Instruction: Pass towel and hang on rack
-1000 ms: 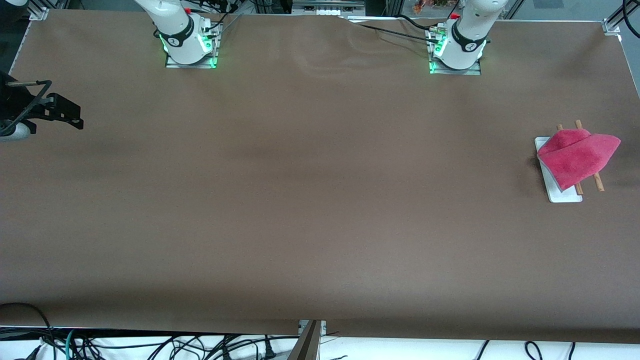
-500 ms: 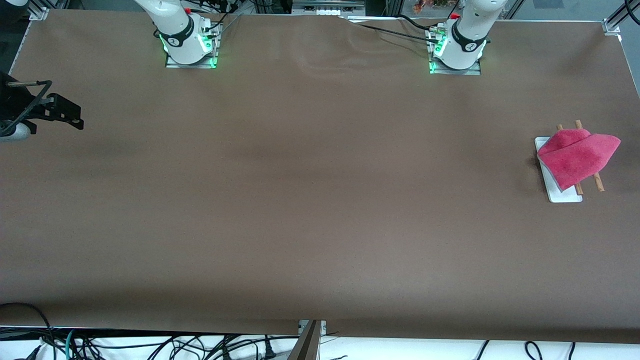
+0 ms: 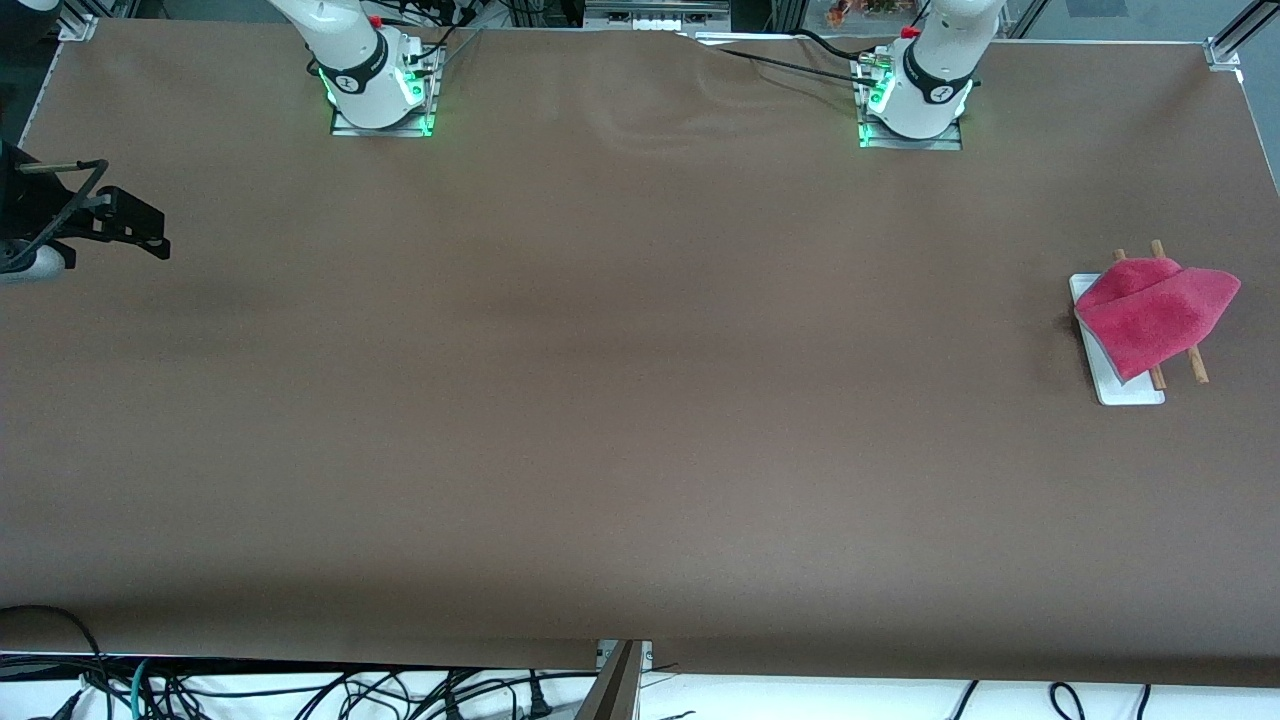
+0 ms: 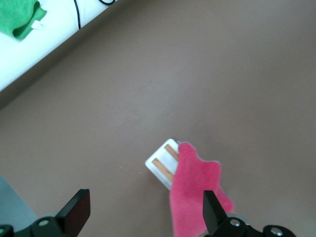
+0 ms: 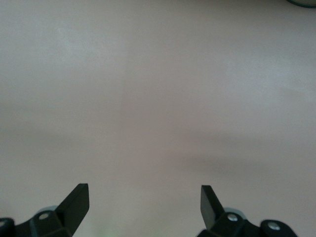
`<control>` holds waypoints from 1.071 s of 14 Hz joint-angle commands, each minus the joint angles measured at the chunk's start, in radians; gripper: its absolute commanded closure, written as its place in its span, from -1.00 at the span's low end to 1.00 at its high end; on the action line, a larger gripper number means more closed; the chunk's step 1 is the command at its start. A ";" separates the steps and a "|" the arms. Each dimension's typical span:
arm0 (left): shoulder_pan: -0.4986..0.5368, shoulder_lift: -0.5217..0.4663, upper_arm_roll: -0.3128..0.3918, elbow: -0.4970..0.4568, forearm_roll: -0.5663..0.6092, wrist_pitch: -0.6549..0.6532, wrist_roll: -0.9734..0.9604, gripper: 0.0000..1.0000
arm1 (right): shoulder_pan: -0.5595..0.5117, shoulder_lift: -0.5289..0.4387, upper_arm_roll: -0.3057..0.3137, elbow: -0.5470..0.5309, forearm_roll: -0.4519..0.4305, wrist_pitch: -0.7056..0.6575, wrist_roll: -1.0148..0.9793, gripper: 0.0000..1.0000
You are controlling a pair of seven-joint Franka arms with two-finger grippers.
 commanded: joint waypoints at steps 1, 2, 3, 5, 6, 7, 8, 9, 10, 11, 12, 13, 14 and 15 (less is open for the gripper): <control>-0.097 -0.070 0.013 -0.072 0.062 -0.020 -0.201 -1.00 | -0.009 -0.001 0.000 0.013 0.002 -0.006 -0.018 -1.00; -0.136 -0.085 0.013 -0.086 0.068 -0.043 -0.287 -1.00 | -0.009 -0.001 0.000 0.013 0.002 -0.008 -0.016 -1.00; -0.168 -0.093 0.013 -0.088 0.085 -0.072 -0.357 -1.00 | -0.009 -0.001 0.000 0.013 0.003 -0.008 -0.016 -1.00; -0.246 -0.105 0.013 -0.094 0.109 -0.091 -0.471 -1.00 | -0.009 -0.001 0.000 0.013 0.008 -0.006 -0.016 -1.00; -0.259 -0.108 0.010 -0.102 0.112 -0.112 -0.519 -1.00 | -0.009 -0.001 0.000 0.013 0.008 -0.006 -0.015 -1.00; -0.268 -0.121 0.001 -0.114 0.112 -0.127 -0.568 -1.00 | -0.009 -0.001 0.000 0.013 0.007 -0.006 -0.015 -1.00; -0.271 -0.139 -0.018 -0.134 0.112 -0.141 -0.612 -1.00 | -0.009 -0.001 0.000 0.013 0.008 -0.006 -0.015 -1.00; -0.271 -0.168 -0.042 -0.164 0.114 -0.144 -0.629 -1.00 | -0.009 -0.001 0.000 0.013 0.008 -0.006 -0.016 -1.00; -0.271 -0.202 -0.056 -0.202 0.112 -0.144 -0.651 -1.00 | -0.009 -0.001 0.000 0.013 0.008 -0.006 -0.015 -1.00; -0.271 -0.235 -0.073 -0.236 0.111 -0.147 -0.697 -1.00 | -0.009 -0.001 0.002 0.013 0.010 -0.006 -0.016 -1.00; -0.270 -0.265 -0.107 -0.272 0.111 -0.152 -0.750 -1.00 | -0.007 -0.001 0.002 0.013 0.008 -0.006 -0.016 -1.00; -0.270 -0.286 -0.130 -0.293 0.102 -0.155 -0.802 -1.00 | -0.007 -0.001 0.002 0.013 0.008 -0.006 -0.016 -1.00; -0.273 -0.308 -0.131 -0.330 0.087 -0.146 -0.859 -1.00 | -0.007 -0.001 0.002 0.013 0.008 -0.006 -0.016 -1.00; -0.297 -0.314 -0.124 -0.354 0.050 -0.143 -0.920 -1.00 | -0.007 -0.001 0.003 0.013 0.008 -0.006 -0.016 -1.00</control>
